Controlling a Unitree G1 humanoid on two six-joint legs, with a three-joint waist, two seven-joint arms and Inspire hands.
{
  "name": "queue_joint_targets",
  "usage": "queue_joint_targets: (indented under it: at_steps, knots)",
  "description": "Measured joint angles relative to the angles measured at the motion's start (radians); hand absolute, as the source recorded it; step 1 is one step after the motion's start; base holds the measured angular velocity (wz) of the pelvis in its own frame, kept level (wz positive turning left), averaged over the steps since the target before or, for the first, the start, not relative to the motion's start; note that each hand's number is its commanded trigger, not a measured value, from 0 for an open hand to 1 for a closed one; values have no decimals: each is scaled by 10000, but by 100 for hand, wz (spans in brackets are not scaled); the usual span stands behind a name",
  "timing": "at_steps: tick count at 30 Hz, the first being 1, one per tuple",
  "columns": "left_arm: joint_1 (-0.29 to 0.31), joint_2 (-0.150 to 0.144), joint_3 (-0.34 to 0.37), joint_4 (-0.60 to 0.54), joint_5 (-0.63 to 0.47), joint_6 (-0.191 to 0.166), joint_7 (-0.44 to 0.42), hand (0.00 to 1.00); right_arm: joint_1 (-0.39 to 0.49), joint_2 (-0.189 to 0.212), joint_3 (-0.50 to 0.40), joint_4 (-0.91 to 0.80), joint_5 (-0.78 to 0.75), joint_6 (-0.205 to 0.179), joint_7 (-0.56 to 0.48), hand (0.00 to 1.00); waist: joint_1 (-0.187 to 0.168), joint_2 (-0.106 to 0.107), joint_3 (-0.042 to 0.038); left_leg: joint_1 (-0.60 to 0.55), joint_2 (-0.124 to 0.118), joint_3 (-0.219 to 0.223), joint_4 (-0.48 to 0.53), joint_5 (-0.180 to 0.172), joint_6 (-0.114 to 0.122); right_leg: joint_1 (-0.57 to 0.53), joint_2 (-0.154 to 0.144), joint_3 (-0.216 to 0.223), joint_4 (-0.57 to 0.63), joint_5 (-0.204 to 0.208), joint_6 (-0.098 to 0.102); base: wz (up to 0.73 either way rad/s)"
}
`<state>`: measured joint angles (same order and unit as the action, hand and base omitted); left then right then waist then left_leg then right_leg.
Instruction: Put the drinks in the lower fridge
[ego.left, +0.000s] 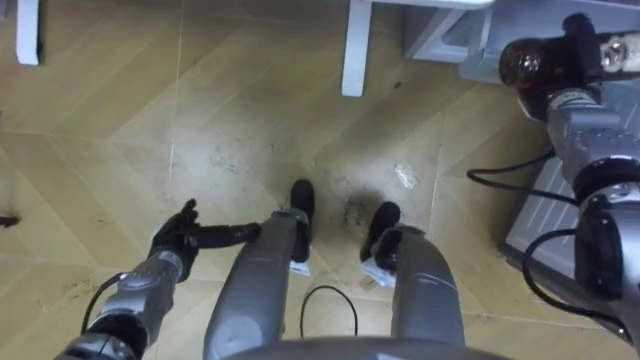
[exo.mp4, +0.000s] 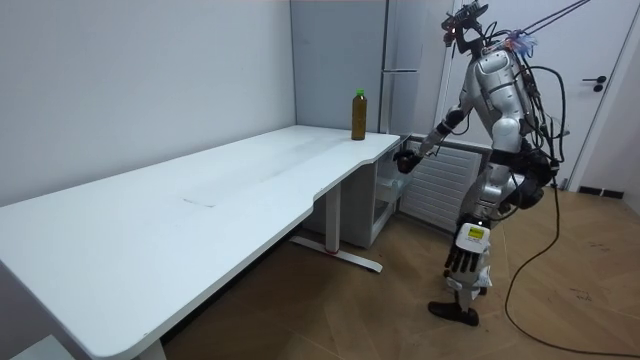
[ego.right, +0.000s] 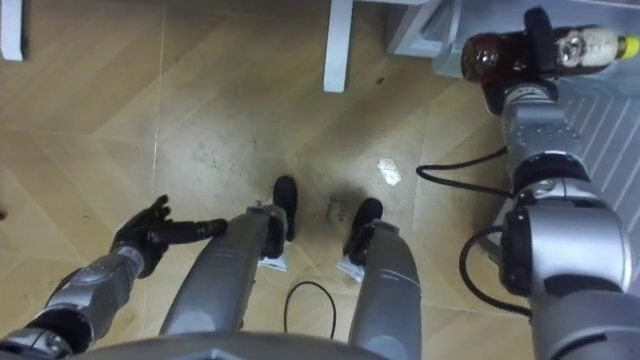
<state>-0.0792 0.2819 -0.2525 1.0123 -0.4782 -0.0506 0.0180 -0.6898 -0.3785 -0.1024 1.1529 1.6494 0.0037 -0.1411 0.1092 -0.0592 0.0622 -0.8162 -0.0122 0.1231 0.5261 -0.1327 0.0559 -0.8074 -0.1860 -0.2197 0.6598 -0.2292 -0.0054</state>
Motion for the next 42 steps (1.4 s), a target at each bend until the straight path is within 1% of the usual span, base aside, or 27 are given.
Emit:
queue_joint_targets:
  at_steps: [3,5,7,8,9,10,16,22,25,28,33,37,40,42]
  knots:
    - [173,209,4,12,-28,67,388,0,-368,-288,1,-12,-48,25,-198,100,27,-26,-5,-174,3,-15,128,11,40,-142,-3,2,21,-11,-17,0]
    - [344,226,-3,-8,-29,83,480,0,-436,-395,6,-12,-53,10,-266,100,44,-31,-9,-176,3,-19,151,19,52,-125,-2,-2,12,-3,-8,2]
    - [449,225,-60,40,-30,95,526,0,-435,-418,11,-9,-51,-15,-369,100,60,-31,-10,-208,2,-40,203,20,58,-124,-3,-23,10,7,3,0]
    - [501,224,-78,84,-27,114,546,0,-441,-424,10,-11,-52,-16,-396,69,57,-28,-12,-252,8,-60,251,15,65,-132,-6,-31,19,8,3,0]
    - [500,224,-76,88,-15,154,596,0,-462,-460,10,-10,-56,-20,-439,24,78,-28,-12,-286,7,-125,271,14,68,-145,-13,-33,24,8,3,4]
    - [500,224,-76,94,5,159,617,0,-480,-469,6,-10,-56,-28,-472,0,84,-28,-12,-290,6,-127,272,14,68,-147,-14,-32,32,8,3,0]
    - [501,224,-61,120,10,171,886,0,-585,-470,5,-8,-60,-35,-801,0,133,-21,-14,-275,11,-130,295,13,67,-167,-17,-29,181,9,2,0]
    - [503,224,-61,356,10,204,896,0,-589,-545,-11,-9,-54,-68,-1173,0,248,-12,-16,-265,12,-124,315,13,66,-167,-16,-31,206,11,-3,0]
    - [503,224,-53,487,30,211,900,0,-665,-590,-51,-20,-62,-159,-1415,0,244,-10,-14,-281,14,-126,395,2,77,-166,-29,-28,263,9,-4,0]
    - [503,208,-50,489,112,207,997,0,-674,-601,-76,-316,-57,-302,-1999,0,207,-8,-15,-279,-5,-129,438,-4,85,-168,-58,-32,322,-17,0,0]
    - [512,80,-192,471,106,213,1223,0,-708,-601,-89,-482,-15,-442,-2656,0,231,16,-20,-285,-4,-172,481,-4,88,-126,-46,-46,291,-50,13,1]
    - [511,12,-262,459,113,227,1273,0,-717,-601,-391,-482,-16,-488,-2833,0,254,78,-26,-284,-3,-183,512,-3,89,-102,-32,-51,258,-49,14,0]
    - [512,13,-264,470,101,249,1286,0,-746,-603,-421,-481,-4,-680,-2956,0,264,148,-43,-274,-2,-171,492,-3,89,-86,-33,-50,240,-49,14,0]
    - [511,12,-268,469,93,265,1288,0,-748,-605,-421,-478,43,-702,-2956,0,253,180,-50,-217,0,-151,449,-2,89,-39,-31,-40,204,-49,13,0]
